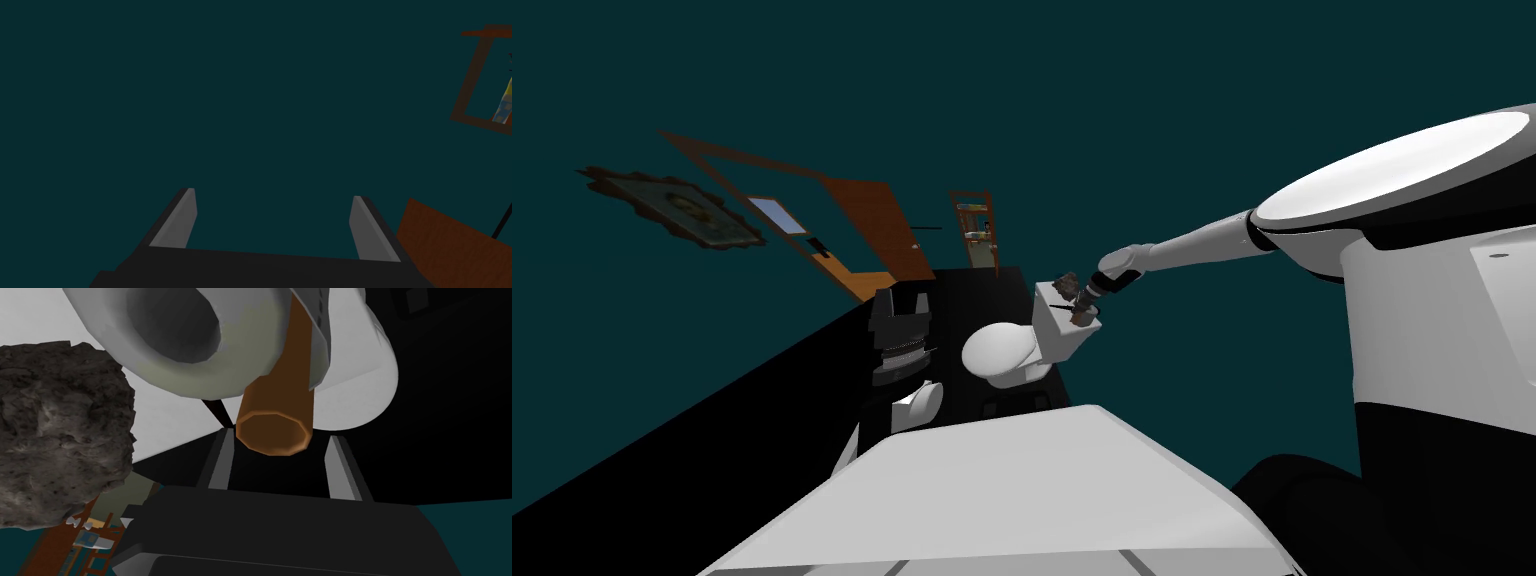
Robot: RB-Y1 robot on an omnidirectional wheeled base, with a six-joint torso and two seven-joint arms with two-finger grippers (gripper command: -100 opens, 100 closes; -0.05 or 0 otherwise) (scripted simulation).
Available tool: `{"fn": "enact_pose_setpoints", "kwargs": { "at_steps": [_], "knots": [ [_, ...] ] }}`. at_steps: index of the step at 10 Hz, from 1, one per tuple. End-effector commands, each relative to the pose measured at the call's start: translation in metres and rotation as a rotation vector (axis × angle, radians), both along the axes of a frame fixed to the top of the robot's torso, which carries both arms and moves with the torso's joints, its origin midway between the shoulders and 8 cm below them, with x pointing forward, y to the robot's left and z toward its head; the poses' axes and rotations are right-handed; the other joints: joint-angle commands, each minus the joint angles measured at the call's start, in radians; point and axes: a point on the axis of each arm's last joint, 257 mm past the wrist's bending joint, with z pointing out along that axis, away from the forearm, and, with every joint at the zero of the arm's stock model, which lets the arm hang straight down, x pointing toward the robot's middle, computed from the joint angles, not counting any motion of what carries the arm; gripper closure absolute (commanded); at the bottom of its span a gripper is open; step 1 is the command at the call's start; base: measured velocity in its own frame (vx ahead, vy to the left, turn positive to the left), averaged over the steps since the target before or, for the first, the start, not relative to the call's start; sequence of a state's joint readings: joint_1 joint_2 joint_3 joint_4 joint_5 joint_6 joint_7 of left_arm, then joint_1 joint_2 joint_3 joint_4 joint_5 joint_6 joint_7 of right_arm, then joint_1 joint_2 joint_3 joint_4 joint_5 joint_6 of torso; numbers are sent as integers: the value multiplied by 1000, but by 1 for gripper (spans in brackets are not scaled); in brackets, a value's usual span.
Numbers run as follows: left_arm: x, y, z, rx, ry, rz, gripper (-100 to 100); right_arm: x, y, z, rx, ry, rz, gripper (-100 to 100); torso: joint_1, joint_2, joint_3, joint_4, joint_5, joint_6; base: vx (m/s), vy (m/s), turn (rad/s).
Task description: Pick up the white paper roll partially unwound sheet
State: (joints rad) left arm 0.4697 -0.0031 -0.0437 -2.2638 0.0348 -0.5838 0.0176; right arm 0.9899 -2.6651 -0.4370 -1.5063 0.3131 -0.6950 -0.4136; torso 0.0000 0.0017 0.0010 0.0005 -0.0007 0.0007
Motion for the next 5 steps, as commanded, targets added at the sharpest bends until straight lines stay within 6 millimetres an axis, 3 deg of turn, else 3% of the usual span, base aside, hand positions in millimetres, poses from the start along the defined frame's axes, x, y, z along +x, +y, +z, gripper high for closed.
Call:
{"fn": "enact_pose_setpoints", "kwargs": {
  "at_steps": [1,4,5],
  "knots": [
    [0,0,0,0,0,0,0,0,0,0,0,0,0,100,0,0,0,0,0,0,0,0,0],
    [0,0,0,0,0,0,0,-1,0,-1,0,3,2,100,-2,-1,0,0,0,0,0,0,0],
    [0,0,0,0,0,0,0,-1,0,-1,0,4,2,0,-2,-1,-1,0,0,0,0,0,0]
  ]
}}
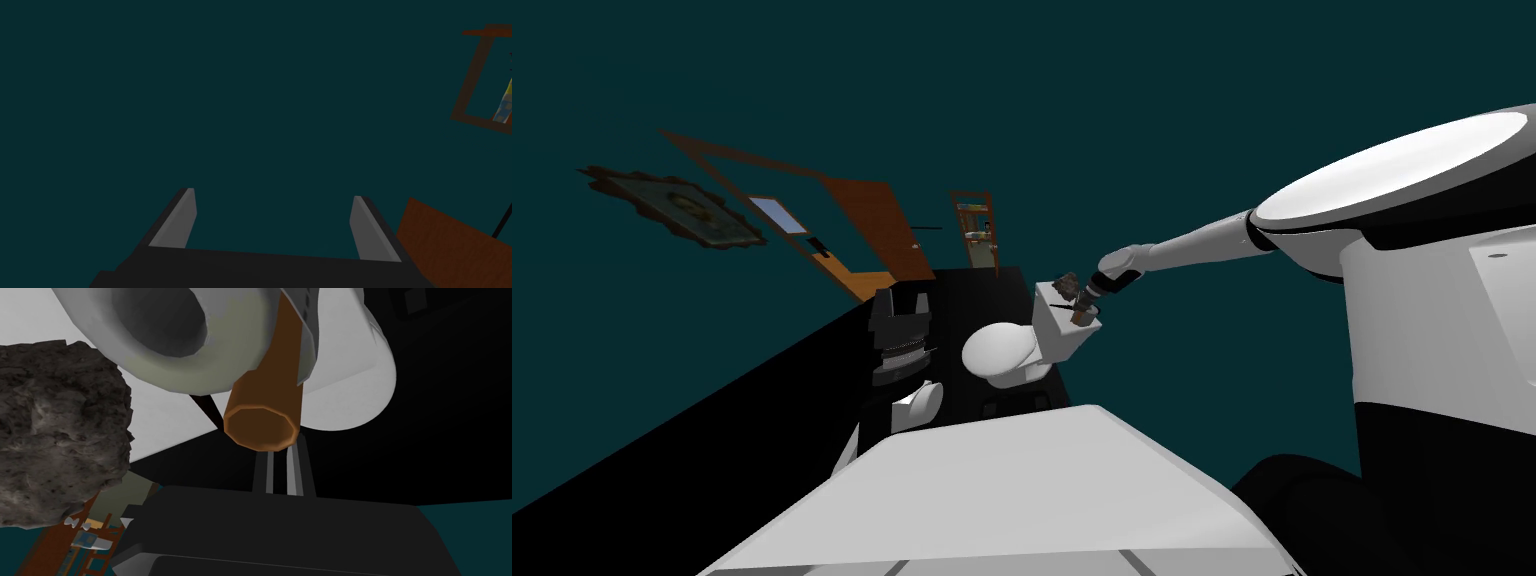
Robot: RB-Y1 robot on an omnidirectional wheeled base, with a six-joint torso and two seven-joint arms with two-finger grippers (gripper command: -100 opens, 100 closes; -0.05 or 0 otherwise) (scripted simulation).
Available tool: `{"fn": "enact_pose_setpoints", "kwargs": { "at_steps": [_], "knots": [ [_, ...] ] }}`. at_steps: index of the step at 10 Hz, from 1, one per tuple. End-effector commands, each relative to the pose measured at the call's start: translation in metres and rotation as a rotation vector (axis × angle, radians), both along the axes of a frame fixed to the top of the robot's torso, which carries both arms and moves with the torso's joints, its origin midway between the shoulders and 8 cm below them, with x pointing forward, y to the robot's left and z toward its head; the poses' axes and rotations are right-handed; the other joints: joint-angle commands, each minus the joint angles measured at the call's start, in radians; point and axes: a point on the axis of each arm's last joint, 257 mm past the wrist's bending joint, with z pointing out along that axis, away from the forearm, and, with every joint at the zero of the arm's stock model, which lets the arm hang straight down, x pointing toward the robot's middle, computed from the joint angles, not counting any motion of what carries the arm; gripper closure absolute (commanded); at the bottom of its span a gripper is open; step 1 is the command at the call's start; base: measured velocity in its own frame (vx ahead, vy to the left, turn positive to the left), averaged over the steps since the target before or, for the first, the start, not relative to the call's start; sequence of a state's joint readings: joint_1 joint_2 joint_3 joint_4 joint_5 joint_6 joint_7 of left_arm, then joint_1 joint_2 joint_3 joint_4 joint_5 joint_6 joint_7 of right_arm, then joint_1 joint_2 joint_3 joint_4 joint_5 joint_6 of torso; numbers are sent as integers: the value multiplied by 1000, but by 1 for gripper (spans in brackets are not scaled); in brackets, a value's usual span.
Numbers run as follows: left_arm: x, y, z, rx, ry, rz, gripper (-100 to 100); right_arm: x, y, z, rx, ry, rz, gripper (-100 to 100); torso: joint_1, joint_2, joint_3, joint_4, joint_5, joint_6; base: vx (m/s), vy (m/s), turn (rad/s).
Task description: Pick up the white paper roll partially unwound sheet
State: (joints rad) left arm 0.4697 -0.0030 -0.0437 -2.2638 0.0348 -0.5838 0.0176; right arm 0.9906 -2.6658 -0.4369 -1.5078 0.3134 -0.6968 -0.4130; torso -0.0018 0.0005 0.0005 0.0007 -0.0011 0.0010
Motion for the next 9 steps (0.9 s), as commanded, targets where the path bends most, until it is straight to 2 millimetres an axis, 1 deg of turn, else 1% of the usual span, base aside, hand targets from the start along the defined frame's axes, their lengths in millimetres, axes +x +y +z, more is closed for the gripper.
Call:
{"fn": "enact_pose_setpoints", "kwargs": {
  "at_steps": [1,3,5,6,7,8,9],
  "knots": [
    [0,0,0,0,0,0,0,2,27,4,3,-5,27,100,0,0,0,0,0,0,28,-65,-275],
    [0,0,0,0,0,0,0,2,47,9,4,-6,51,100,-5,-1,0,0,-1,1,46,-84,-163],
    [0,0,0,0,0,0,0,0,67,14,4,-5,75,100,-5,-1,0,1,0,1,27,-64,-130],
    [0,0,0,0,0,0,0,-2,86,18,3,-4,98,100,-4,0,1,1,0,1,35,-66,-182],
    [0,0,0,0,0,0,0,-4,96,20,1,-4,110,100,-3,0,1,2,0,1,42,-70,-181],
    [0,0,0,0,0,0,0,-2,89,20,2,-4,103,100,-4,0,1,1,0,1,18,-27,-26],
    [0,0,0,0,0,0,0,-3,91,20,2,-3,103,0,-2,1,1,1,0,1,0,0,0]
  ]
}}
